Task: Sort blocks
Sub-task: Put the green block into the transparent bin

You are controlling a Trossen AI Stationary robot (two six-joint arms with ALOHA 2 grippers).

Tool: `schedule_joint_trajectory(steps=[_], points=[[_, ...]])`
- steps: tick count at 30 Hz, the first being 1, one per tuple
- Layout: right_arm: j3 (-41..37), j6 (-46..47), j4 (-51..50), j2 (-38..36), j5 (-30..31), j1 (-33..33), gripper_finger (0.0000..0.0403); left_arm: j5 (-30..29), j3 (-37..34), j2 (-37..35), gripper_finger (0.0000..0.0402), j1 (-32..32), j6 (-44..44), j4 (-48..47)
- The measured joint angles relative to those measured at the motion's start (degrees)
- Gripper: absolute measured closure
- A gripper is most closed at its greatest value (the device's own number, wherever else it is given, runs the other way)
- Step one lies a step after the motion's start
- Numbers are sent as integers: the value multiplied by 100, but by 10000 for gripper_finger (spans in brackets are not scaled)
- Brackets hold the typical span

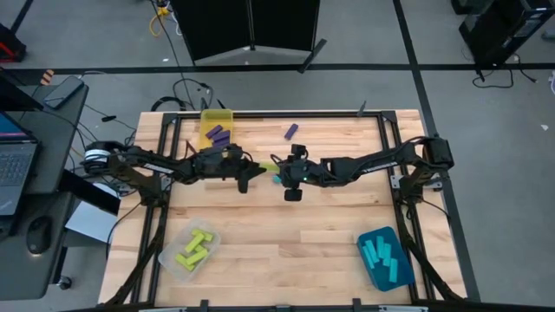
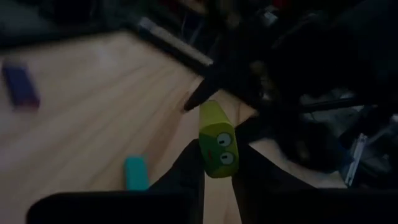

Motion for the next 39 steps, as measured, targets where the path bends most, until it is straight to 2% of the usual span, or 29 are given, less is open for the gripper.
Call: schedule_joint_trajectory(steps=[3,6,13,16,18,20,23,29,34,39], points=[[35,-2,-214,-66,191,40,145,12,4,-125,342,-5,458,27],[43,-4,-196,-148,259,54,119,-8,3,-195,342,-5,610,32],[48,-22,-431,-239,264,80,136,133,4,-251,342,-18,940,-88],[48,30,-737,-354,278,77,148,197,10,-455,342,-20,1198,-323],[48,70,-943,-445,285,67,155,195,13,-712,342,-20,1321,-805],[48,130,-1092,-535,293,52,161,195,60,-1038,342,-21,1467,-1417],[48,194,-1235,-610,296,18,167,214,344,-1619,342,-77,1682,-2871],[46,250,-1348,-641,296,-36,170,209,1422,-2375,342,-509,2083,-5825],[44,256,-1458,-641,289,-30,171,200,2698,-2412,342,-960,1908,-8376],[42,256,-1559,-641,288,-32,174,358,3839,-2183,342,-1477,1010,-10304]])
